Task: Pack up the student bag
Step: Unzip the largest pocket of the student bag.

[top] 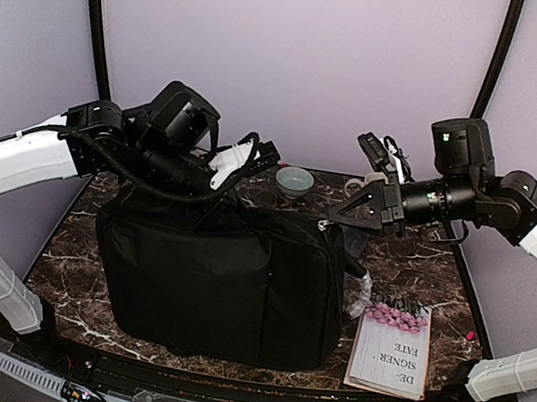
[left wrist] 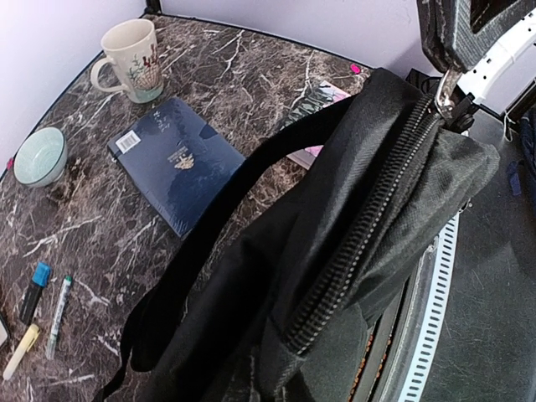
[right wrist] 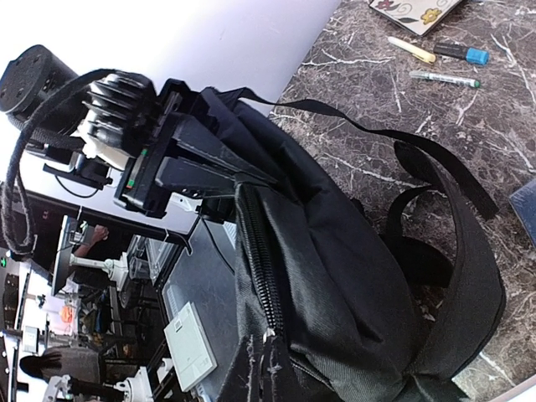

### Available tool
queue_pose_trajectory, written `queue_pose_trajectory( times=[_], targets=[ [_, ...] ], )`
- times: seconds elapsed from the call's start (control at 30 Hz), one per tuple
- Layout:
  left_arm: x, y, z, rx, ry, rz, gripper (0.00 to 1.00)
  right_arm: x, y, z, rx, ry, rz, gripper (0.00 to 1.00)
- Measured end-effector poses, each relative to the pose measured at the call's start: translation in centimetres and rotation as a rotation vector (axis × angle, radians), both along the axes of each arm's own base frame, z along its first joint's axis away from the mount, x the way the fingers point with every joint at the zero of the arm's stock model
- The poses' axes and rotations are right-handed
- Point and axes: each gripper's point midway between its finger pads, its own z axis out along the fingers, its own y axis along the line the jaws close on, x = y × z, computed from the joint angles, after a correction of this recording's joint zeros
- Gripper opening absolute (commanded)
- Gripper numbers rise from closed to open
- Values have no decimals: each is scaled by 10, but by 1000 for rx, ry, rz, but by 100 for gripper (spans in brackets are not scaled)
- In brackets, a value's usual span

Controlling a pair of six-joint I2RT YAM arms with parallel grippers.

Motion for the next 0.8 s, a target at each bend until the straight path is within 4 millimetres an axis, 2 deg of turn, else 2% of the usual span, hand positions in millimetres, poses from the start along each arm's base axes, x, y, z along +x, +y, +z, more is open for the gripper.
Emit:
queue_pose_trajectory(
  times=[0.2,0.8],
  targets=[
    [-2,9,-5,11,30,43,0,1,-2,-22,-21,43,-24,0],
    [-1,24,-21,40,63,127,0,-10,-24,-65,-65,122,-106,0]
  ],
)
